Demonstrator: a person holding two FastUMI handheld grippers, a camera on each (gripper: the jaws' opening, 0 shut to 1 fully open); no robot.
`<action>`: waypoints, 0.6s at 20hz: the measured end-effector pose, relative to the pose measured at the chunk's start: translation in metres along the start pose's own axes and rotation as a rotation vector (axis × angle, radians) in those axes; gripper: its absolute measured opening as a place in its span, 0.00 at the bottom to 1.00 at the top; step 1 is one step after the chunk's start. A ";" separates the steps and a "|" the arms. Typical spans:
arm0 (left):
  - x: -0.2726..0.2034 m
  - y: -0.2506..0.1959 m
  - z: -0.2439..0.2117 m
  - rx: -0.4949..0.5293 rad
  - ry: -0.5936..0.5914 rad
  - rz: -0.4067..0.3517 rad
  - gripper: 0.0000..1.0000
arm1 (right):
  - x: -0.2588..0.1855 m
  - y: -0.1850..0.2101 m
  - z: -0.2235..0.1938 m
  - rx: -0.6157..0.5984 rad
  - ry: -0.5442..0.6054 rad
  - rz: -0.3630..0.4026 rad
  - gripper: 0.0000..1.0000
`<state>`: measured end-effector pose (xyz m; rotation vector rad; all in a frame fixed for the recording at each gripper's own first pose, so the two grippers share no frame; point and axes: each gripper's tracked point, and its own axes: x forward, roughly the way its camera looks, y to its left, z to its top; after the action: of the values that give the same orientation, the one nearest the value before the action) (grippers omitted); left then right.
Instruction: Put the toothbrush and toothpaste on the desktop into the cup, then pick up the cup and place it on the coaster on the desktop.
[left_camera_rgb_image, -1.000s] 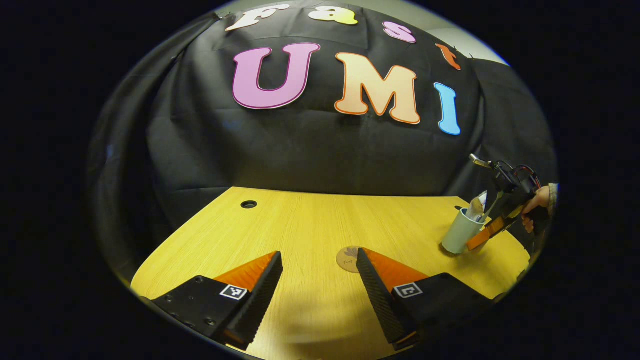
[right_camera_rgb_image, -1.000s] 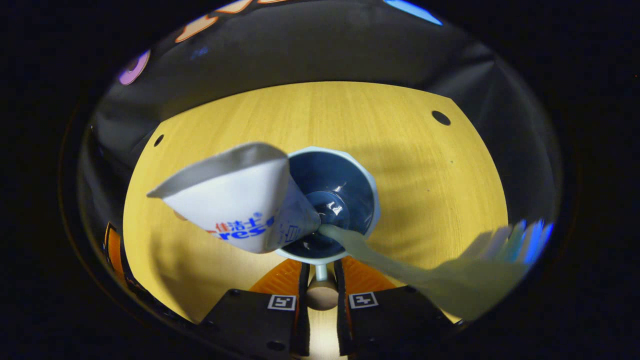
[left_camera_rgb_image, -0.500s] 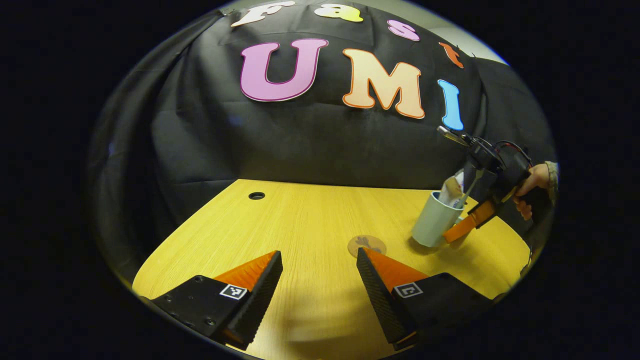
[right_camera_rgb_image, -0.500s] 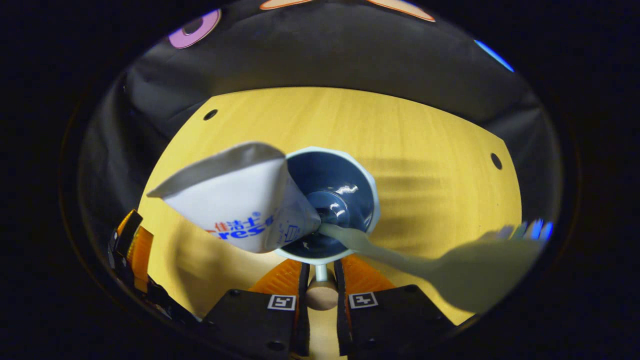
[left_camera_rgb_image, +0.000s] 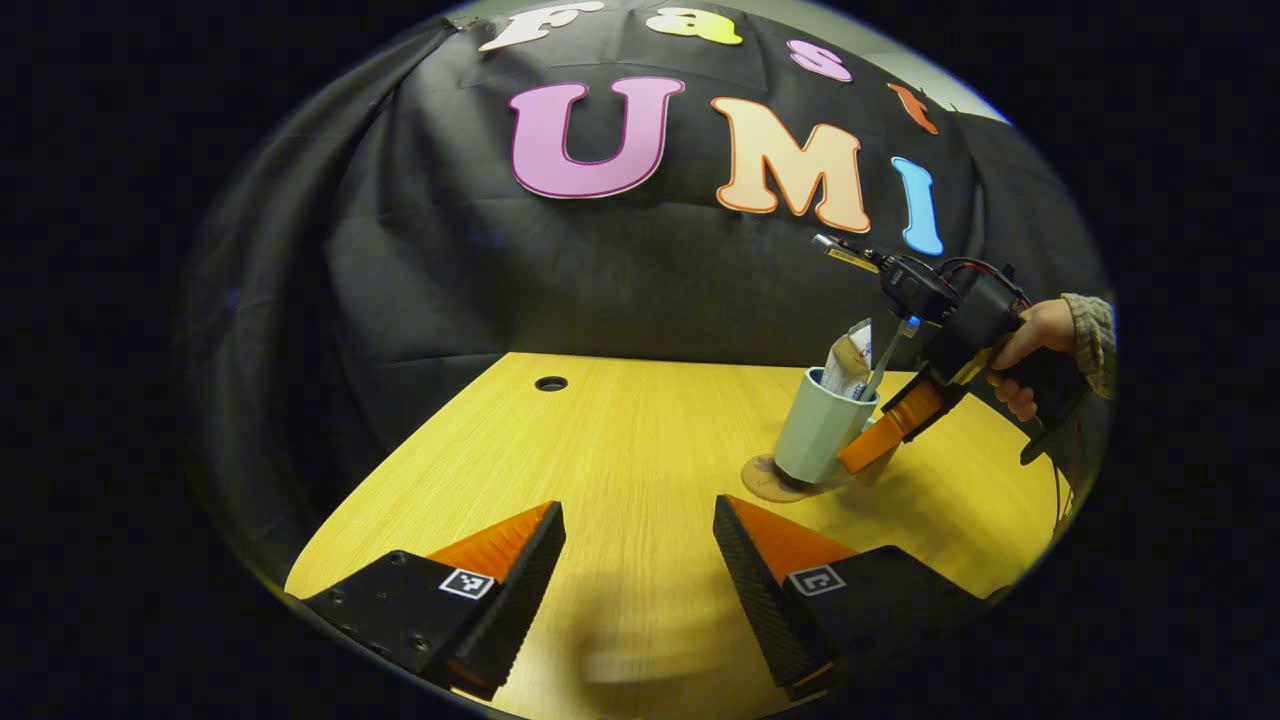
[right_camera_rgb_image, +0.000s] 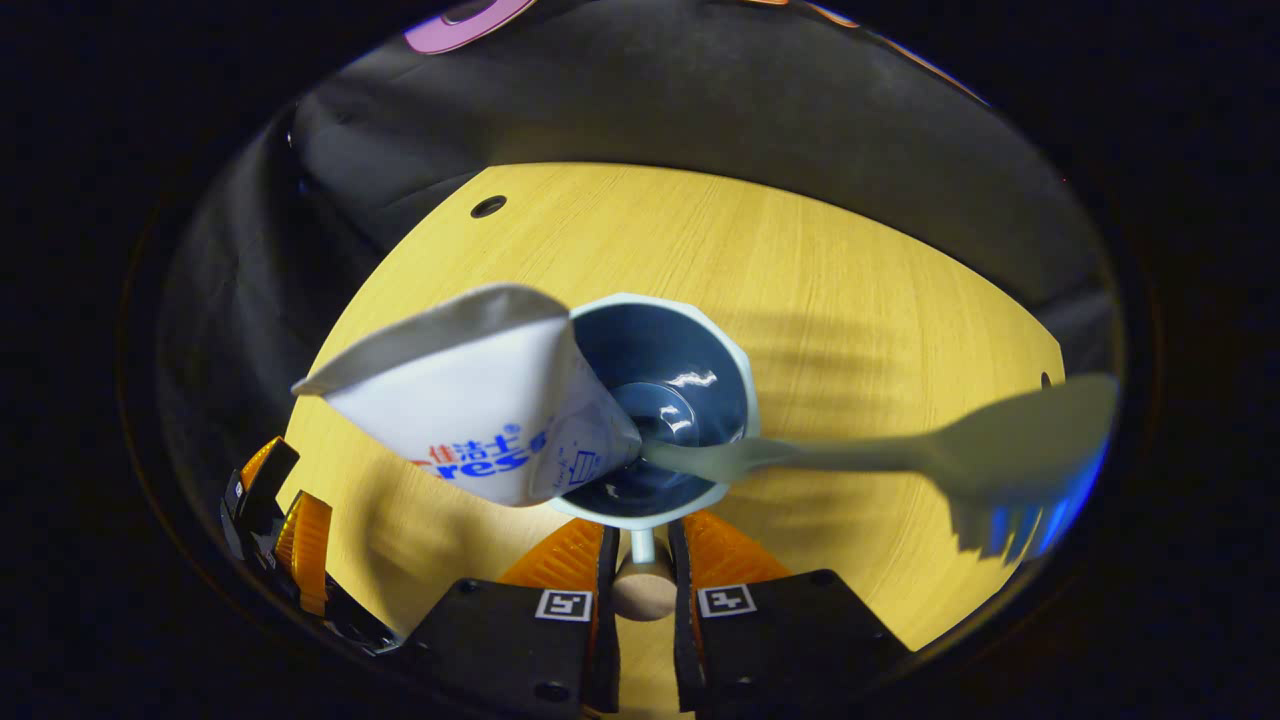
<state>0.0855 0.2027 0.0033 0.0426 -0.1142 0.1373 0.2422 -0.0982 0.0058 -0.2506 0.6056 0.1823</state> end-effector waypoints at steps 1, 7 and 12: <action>-0.001 0.005 -0.003 -0.005 0.004 0.009 0.90 | -0.001 -0.001 -0.001 -0.006 0.008 0.000 0.24; -0.001 0.021 -0.005 -0.020 0.005 0.045 0.90 | -0.001 0.005 0.005 -0.045 0.030 -0.026 0.24; 0.003 0.017 -0.005 -0.022 0.010 0.038 0.90 | 0.000 0.004 0.003 -0.052 0.039 -0.027 0.20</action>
<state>0.0867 0.2198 -0.0003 0.0178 -0.1065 0.1737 0.2431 -0.0934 0.0073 -0.3133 0.6360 0.1673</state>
